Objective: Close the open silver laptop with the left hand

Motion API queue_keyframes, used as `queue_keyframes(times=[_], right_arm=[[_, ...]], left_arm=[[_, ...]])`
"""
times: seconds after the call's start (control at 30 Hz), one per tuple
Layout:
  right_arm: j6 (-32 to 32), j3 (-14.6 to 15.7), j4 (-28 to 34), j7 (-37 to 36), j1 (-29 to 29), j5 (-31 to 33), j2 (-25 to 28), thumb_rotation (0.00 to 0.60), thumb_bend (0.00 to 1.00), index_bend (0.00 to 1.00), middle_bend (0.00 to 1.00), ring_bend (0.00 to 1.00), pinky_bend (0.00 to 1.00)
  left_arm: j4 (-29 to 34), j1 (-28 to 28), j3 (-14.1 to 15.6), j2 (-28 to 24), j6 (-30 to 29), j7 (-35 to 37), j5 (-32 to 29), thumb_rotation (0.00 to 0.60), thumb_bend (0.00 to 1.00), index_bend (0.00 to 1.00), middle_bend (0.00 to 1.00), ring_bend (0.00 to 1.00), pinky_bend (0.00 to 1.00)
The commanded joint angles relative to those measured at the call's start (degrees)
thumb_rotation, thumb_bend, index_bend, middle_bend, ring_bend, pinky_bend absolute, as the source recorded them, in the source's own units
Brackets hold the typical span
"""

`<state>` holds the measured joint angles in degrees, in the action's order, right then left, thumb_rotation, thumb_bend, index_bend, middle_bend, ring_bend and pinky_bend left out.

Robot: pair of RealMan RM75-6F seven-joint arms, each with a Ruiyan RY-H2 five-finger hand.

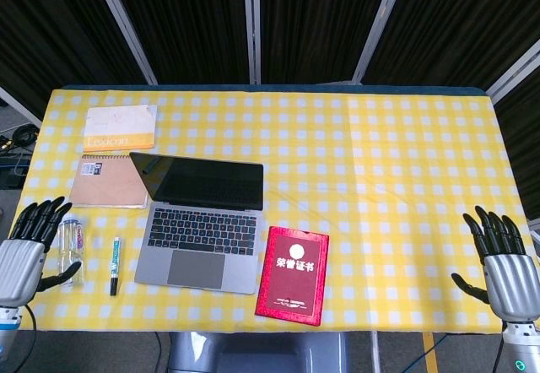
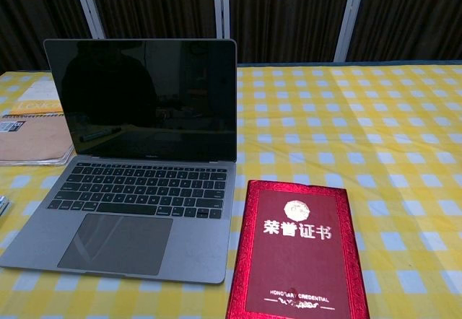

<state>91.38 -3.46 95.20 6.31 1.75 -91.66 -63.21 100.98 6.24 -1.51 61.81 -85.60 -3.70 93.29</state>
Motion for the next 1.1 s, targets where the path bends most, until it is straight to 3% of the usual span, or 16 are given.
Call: queue_keyframes(times=[0.03, 0.23, 0.43, 0.53, 0.87, 0.93, 1.0, 1.1], right_arm=[[-0.7, -0.5, -0.2, -0.2, 0.2, 1.3, 0.0, 0.6, 0.0, 0.03, 0.0, 0.0, 0.0], [-1.9, -0.9, -0.5, -0.9, 0.5, 3.0, 0.1, 0.6, 0.0, 0.03, 0.0, 0.0, 0.0], [-3.3, -1.5, -1.2, -1.9, 0.9, 4.9, 0.2, 0.6, 0.0, 0.03, 0.0, 0.0, 0.0], [-4.3, -2.0, -1.7, -2.0, 1.2, 6.7, 0.2, 0.6, 0.0, 0.03, 0.0, 0.0, 0.0], [-4.5, -2.6, -1.7, -2.5, 1.1, 8.4, 0.5, 0.6, 0.0, 0.03, 0.0, 0.0, 0.0], [-4.4, -2.8, -1.8, -2.6, 1.1, 8.6, 0.6, 0.6, 0.0, 0.03, 0.0, 0.0, 0.0], [-4.3, -2.8, -1.8, -2.7, 1.0, 8.7, 0.7, 0.6, 0.0, 0.03, 0.0, 0.0, 0.0], [-4.1, -2.9, -1.7, -3.0, 0.9, 8.6, 0.8, 0.6, 0.0, 0.03, 0.0, 0.0, 0.0]], left_arm=[[2.3, 7.9, -4.4, -0.5, 10.3, 0.7, -3.6, 0.6, 1.0, 0.0, 0.0, 0.0, 0.0], [3.5, 16.8, -9.2, -1.4, 22.2, 1.1, -10.5, 0.6, 1.0, 0.0, 0.0, 0.0, 0.0], [1.3, 23.1, -12.6, -0.1, 29.4, -0.3, -17.0, 0.6, 1.0, 0.0, 0.0, 0.0, 0.0], [-2.0, 28.9, -15.4, 1.8, 35.8, 1.3, -21.4, 0.6, 1.0, 0.0, 0.0, 0.0, 0.0], [-6.7, 36.2, -15.7, 5.2, 42.5, -0.9, -28.6, 0.6, 1.0, 0.12, 0.0, 0.0, 0.0], [-7.0, 37.0, -15.5, 5.8, 42.3, -2.0, -29.9, 0.6, 1.0, 0.14, 0.04, 0.03, 0.05], [-6.7, 37.5, -15.1, 5.8, 42.4, -2.7, -30.9, 0.6, 1.0, 0.16, 0.13, 0.11, 0.17], [-6.0, 38.1, -14.4, 5.2, 42.8, -3.5, -32.1, 0.6, 1.0, 0.21, 0.2, 0.2, 0.28]])
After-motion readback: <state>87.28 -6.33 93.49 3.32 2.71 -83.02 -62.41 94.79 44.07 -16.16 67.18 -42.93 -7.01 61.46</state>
